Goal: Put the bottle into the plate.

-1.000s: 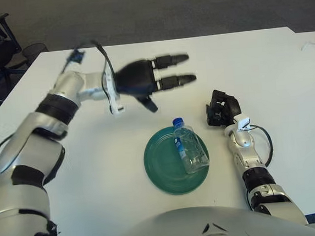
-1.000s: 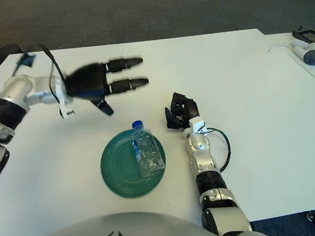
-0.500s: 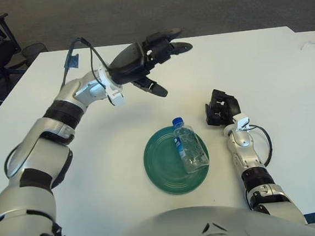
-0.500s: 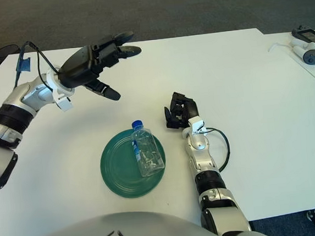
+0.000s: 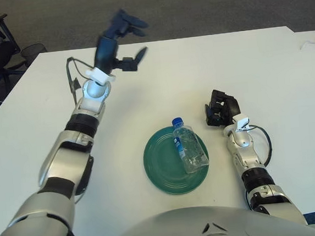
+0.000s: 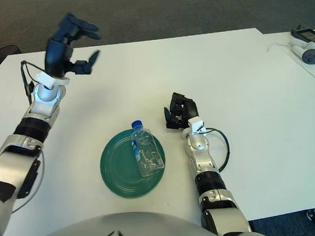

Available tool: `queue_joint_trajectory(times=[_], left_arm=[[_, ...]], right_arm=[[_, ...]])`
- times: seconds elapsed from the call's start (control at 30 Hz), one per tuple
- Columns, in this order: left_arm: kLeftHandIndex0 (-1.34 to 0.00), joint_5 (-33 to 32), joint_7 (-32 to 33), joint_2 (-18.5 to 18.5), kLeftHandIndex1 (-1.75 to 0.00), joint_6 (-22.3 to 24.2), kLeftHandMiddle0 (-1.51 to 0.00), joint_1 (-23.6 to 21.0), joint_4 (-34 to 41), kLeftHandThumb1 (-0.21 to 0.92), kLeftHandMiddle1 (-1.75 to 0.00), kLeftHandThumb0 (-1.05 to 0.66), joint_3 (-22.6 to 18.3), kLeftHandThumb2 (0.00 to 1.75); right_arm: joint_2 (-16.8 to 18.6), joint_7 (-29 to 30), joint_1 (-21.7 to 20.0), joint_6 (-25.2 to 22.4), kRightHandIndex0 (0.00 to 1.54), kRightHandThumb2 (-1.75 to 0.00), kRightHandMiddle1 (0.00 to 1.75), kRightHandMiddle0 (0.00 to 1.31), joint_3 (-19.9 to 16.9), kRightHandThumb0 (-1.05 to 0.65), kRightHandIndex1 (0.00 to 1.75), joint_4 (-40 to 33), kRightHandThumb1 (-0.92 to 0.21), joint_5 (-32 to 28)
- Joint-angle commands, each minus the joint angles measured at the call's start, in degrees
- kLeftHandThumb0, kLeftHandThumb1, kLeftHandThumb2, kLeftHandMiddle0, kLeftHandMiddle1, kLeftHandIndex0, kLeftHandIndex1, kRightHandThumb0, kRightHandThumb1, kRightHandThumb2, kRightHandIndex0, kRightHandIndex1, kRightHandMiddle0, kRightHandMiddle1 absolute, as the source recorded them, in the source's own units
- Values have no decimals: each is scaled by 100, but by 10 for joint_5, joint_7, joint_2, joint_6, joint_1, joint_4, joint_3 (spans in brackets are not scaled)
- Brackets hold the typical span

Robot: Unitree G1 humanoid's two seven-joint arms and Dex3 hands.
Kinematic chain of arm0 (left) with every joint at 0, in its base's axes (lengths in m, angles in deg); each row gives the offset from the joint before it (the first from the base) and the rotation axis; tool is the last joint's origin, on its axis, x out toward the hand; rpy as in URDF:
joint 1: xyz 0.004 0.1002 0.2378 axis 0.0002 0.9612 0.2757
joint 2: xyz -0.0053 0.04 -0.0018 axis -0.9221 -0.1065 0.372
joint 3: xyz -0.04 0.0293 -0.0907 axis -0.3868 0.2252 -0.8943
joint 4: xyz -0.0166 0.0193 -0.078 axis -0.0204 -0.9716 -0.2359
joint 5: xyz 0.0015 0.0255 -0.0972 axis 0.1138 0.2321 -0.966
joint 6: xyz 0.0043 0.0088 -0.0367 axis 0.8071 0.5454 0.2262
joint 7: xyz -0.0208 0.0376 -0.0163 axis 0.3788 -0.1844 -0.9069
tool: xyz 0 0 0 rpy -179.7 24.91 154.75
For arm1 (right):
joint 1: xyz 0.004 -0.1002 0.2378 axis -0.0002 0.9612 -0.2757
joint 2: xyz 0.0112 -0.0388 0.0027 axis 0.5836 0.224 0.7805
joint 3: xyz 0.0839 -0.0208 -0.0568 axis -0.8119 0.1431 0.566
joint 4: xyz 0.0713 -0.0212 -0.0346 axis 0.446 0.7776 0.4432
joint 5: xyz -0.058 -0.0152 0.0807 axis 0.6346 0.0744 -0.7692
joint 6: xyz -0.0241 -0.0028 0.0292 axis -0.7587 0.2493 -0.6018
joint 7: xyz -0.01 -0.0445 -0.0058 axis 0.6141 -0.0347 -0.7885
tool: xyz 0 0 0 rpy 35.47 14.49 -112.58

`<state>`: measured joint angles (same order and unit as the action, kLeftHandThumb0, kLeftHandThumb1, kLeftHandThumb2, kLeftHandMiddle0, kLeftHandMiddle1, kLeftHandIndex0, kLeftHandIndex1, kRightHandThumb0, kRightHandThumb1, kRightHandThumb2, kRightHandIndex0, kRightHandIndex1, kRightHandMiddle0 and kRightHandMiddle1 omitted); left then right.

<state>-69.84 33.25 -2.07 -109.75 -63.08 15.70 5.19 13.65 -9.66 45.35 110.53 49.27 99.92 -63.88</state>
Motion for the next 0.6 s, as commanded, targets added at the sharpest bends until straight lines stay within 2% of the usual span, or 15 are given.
queue_joint_trajectory(times=[0.0, 0.2, 0.4, 0.57], left_arm=[[-56, -46, -36, 52, -172, 38, -79, 57, -69, 10, -170, -1, -56, 155], [-54, -12, -38, 85, -174, 53, -79, 46, -153, 11, -167, 0, -92, 154], [-55, 45, -4, 117, -175, 50, -80, 85, -206, 10, -165, 0, -94, 154], [-56, 53, -15, 130, -175, 74, -81, 99, -212, 8, -166, 0, -111, 156]], right_arm=[[1, -1, 30, -33, 123, -134, 175, 105, 2, -10, 175, 9, -23, 2], [1, -2, 33, -38, 123, -134, 175, 105, 3, -10, 175, 3, -23, 3], [0, -3, 34, -40, 123, -134, 175, 105, 2, -10, 175, -1, -23, 2], [0, -2, 33, -42, 123, -134, 175, 105, 3, -10, 175, 0, -23, 2]])
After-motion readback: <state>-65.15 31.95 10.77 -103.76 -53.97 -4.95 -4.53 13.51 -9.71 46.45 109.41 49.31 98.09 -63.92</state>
